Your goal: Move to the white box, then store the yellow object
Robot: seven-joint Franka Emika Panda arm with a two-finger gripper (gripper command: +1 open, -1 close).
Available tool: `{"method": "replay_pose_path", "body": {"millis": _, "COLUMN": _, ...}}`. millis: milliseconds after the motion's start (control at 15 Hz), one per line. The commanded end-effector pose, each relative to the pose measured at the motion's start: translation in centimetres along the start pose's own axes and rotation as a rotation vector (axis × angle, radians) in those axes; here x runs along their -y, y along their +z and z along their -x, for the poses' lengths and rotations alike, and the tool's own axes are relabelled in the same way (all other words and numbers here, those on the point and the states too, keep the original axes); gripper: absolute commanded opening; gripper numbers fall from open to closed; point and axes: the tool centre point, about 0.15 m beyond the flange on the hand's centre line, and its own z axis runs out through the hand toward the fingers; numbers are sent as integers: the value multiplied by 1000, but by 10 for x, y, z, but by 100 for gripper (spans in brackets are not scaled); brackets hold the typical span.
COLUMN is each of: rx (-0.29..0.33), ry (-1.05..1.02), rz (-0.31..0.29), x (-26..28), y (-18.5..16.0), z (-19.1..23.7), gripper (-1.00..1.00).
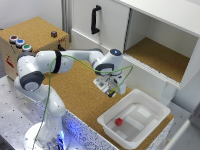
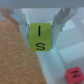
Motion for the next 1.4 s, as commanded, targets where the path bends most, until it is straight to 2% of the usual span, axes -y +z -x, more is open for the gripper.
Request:
{"method": "replay_pose_path", "body": {"millis": 0, "rx": 7, "ry": 143, "rz": -30, "x": -69, "y": 46, "z": -18, "gripper": -100}}
{"method": "replay_pose_path", "body": {"millis": 333, "rx": 17, "ry": 239, "rz": -90, "x": -82, "y": 92, "z": -21, "gripper": -100}}
{"method": "replay_pose_path", "body": {"millis": 400, "rx": 15, "ry": 249, "rz": -84, "x": -81, "y": 96, "z": -25, "gripper": -100}}
{"method": "replay_pose_path", "body": {"millis": 600, "rx": 9, "ry": 253, "rz": -124, "x": -75, "y": 111, "z": -40, "gripper": -100}}
{"method": "replay_pose_path", "body": {"millis": 1000, "rx": -3, "ry": 246, "rz": -126, "x": -50, "y": 127, "z": -46, "gripper": -100}}
{"method": "replay_pose_path", "body": {"millis": 1067, "rx": -21, "ry": 245, "rz": -95, "x": -46, "y": 122, "z": -44, "gripper": 100}}
{"method": "replay_pose_path", "body": {"millis": 1200, "rx": -54, "ry": 240, "rz": -64, "x": -40, "y": 106, "z": -40, "gripper": 100}}
{"method": "replay_pose_path", "body": {"millis": 1333, "rx": -130, "ry": 229, "rz": -59, "x": -31, "y": 73, "z": -33, "gripper": 100}}
